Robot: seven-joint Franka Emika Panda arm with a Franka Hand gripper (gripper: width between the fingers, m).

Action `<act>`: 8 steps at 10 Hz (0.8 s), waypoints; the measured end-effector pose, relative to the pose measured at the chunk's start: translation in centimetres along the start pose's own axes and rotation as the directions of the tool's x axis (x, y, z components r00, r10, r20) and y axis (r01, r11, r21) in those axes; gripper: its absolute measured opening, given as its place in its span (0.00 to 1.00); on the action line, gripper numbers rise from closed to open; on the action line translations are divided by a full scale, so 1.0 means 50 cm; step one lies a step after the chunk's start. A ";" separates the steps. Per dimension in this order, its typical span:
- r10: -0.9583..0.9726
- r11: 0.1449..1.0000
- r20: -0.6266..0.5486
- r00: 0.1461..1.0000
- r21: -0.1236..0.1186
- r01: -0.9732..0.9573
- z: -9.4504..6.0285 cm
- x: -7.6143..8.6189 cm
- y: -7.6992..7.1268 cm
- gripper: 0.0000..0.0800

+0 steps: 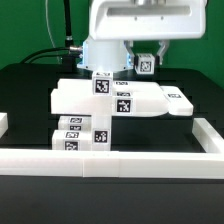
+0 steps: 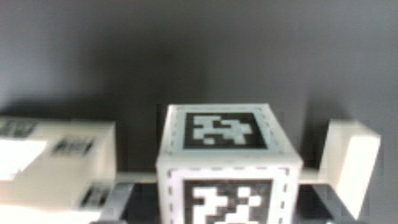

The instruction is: Assemble chair

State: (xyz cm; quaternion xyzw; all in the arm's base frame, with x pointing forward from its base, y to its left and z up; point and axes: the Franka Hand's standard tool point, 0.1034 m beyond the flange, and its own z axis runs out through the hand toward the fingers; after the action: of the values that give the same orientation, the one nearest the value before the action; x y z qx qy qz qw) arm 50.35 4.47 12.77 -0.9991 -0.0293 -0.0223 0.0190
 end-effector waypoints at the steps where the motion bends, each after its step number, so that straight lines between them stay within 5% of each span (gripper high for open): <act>1: 0.000 1.000 -0.009 1.000 -0.003 0.000 0.008 -0.003 -0.004 0.36; 4: -0.003 1.000 -0.002 1.000 -0.004 0.003 0.012 -0.009 0.004 0.36; 7: -0.157 0.988 -0.031 0.987 -0.017 0.156 -0.038 0.038 0.116 0.36; 8: -0.146 0.989 -0.037 0.989 -0.020 0.146 -0.034 0.038 0.111 0.36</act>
Offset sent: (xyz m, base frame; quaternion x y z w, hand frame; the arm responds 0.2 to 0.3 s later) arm 0.0000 0.0000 0.0000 0.0000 0.0000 0.0000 1.0000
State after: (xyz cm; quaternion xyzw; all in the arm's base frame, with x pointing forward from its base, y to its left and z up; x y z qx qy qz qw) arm 52.51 -1.02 14.34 -0.9938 -0.1018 -0.0432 0.0092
